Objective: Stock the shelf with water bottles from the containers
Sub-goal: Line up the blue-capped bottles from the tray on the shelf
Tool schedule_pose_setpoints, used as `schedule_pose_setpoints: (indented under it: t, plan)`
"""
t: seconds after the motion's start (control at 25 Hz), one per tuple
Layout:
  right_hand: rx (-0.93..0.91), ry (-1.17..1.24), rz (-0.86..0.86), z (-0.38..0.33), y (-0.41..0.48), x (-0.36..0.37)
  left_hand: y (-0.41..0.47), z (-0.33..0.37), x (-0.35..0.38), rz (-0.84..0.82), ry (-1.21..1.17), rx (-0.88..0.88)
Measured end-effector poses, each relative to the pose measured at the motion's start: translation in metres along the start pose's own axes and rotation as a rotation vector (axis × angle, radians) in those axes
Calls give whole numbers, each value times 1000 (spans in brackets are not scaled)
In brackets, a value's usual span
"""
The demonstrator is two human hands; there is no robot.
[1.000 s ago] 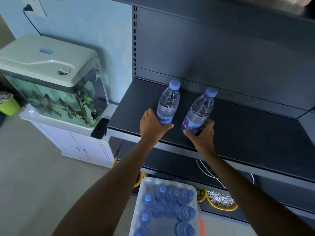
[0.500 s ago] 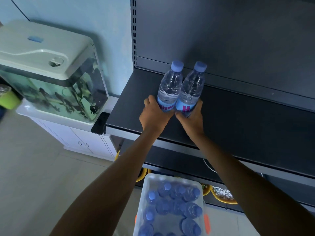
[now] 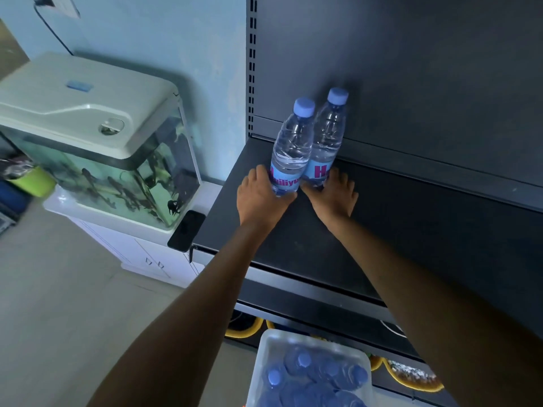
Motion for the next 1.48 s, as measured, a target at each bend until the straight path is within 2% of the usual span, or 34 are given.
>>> schedule_pose_setpoints:
  t: [0.2, 0.36, 0.68, 1.08, 1.24, 1.48]
  plan:
    - [-35, -7, -6, -5, 22, 13, 39, -3, 9, 27, 74, -127]
    - [-37, 157, 82, -2, 21, 8, 60, -4, 19, 14, 100, -203]
    - [-64, 137, 67, -3, 21, 8, 69, -12, 28, 28, 74, -156]
    - [-143, 150, 1, -8, 15, 9, 68, -8, 30, 2, 176, -145]
    - [-175, 91, -28, -12, 11, 10, 68, -7, 30, -3, 186, -140]
    - [-162, -130, -146, -12, 14, 16, 67, -6, 32, -35, 249, -108]
Point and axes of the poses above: each hand's wrist, its own y-axis towards the middle knuckle, its own x-axis out of the palm, z = x × y, the point moved 4 cm from there along y, towards the middle knuckle, and after that the axes turned 14 degrees about y, right-handed, at the moved point
